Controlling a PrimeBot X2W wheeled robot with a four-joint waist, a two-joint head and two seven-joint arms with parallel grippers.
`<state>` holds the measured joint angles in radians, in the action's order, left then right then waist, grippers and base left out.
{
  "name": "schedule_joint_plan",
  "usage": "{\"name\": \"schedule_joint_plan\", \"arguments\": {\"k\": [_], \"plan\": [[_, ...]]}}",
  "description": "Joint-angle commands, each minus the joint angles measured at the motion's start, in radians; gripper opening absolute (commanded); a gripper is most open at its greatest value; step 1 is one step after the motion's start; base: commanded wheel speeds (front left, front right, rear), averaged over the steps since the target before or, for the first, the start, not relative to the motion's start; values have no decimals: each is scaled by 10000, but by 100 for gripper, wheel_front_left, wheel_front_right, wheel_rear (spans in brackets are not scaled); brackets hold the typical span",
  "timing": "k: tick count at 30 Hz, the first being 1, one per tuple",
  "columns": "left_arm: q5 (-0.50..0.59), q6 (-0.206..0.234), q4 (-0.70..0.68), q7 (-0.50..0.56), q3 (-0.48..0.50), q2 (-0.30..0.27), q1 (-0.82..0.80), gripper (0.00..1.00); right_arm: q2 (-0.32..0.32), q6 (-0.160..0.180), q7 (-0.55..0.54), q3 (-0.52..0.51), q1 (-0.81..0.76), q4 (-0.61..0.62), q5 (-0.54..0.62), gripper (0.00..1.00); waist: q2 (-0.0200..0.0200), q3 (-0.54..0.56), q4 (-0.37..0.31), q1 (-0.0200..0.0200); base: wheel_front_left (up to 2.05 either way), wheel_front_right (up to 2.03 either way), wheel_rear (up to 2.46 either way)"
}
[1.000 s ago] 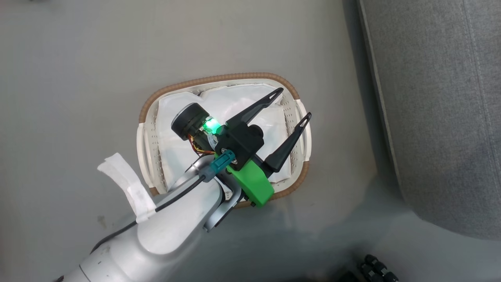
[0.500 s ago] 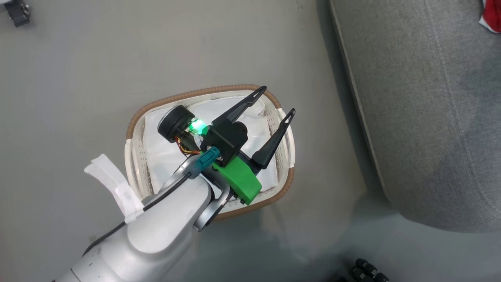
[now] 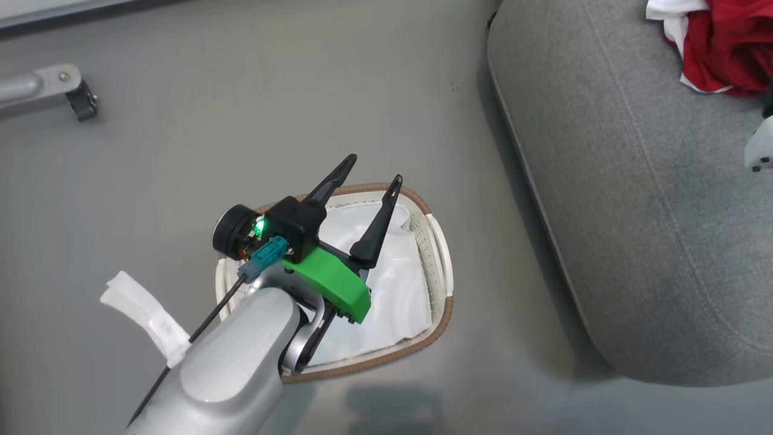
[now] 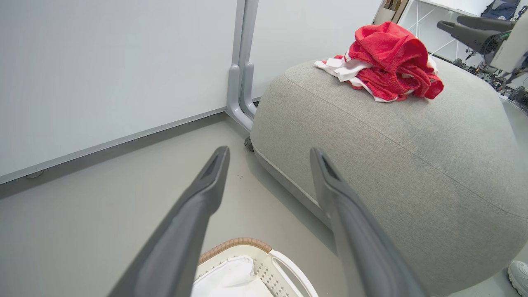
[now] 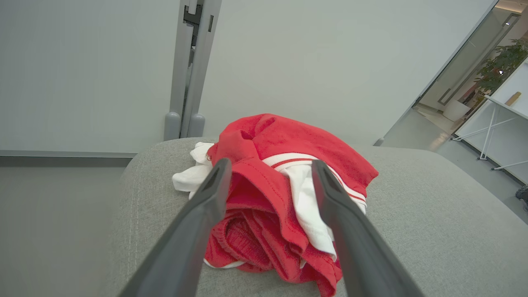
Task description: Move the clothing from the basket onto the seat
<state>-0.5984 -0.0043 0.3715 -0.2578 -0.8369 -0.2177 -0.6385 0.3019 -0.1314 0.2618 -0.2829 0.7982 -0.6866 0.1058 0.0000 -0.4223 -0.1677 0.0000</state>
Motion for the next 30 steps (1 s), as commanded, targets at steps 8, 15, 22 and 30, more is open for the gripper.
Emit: {"name": "schedule_joint_plan", "arguments": {"k": [8, 15, 22, 30], "plan": [[145, 191, -314, -74, 1792, 319, 1630, 100, -941, 15, 47, 614, -1014, 282, -584, 100, 0, 1830, 979, 0, 0, 0, 0], [800, 327, -656, -78, 3487, 492, 3184, 100, -1873, 15, 47, 1009, -2489, 1282, -990, 100, 0, 2596, 1554, 0, 0, 0, 0], [1242, 347, -1036, -66, 5093, 729, 4741, 100, -2444, 15, 48, 1415, -4161, 2449, -1208, 100, 0, 3116, 1952, 0, 0, 0, 0], [1793, 286, -1401, -67, 6502, 900, 6138, 100, -2492, 15, 48, 2655, -5567, 3296, -2490, 100, 0, 3342, 2004, 0, 0, 0, 0]]}}
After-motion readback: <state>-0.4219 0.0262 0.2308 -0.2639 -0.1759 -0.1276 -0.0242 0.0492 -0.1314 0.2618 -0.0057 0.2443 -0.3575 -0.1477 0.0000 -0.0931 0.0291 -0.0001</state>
